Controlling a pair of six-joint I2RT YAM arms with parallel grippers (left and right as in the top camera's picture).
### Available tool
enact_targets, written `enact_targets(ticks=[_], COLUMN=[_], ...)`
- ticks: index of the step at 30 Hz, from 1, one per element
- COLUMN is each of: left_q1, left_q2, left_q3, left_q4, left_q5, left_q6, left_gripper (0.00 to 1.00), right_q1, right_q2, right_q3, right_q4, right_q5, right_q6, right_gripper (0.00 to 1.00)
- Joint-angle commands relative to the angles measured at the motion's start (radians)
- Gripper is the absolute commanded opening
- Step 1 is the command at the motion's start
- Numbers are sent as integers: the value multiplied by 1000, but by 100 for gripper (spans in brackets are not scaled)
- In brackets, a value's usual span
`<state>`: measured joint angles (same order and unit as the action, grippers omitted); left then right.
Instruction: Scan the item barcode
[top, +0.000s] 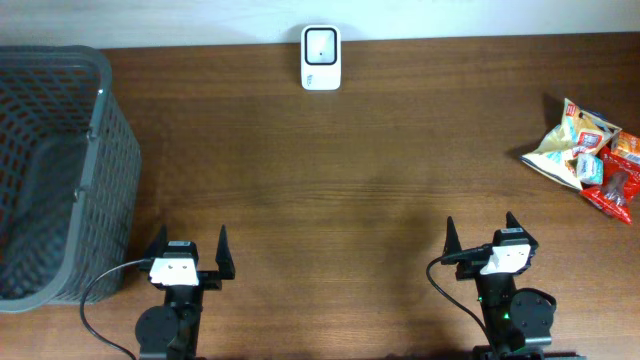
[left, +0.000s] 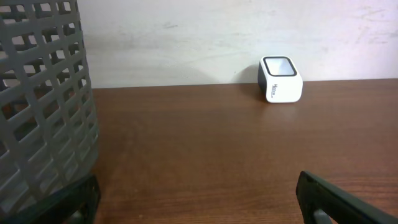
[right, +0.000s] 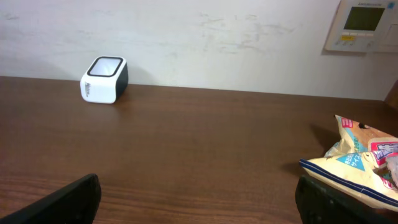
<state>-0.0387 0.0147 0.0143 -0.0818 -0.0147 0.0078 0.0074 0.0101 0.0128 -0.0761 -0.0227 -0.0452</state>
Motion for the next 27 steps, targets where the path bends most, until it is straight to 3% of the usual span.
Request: enact_targets(ticks=[1,27], left_q1=[3,3], left_q2=[-10,-10], left_q3=[-5,-5], left_q4=[-2,-2], left_q5=[14,14], left_q6=[16,16], left_gripper=[99,99], right_q1=[6,6], right_q2=[-7,-7], right_q3=[-7,-7], right_q4=[-3,-5], right_q5=[9,28], right_q6=[4,4], right_gripper=[99,99])
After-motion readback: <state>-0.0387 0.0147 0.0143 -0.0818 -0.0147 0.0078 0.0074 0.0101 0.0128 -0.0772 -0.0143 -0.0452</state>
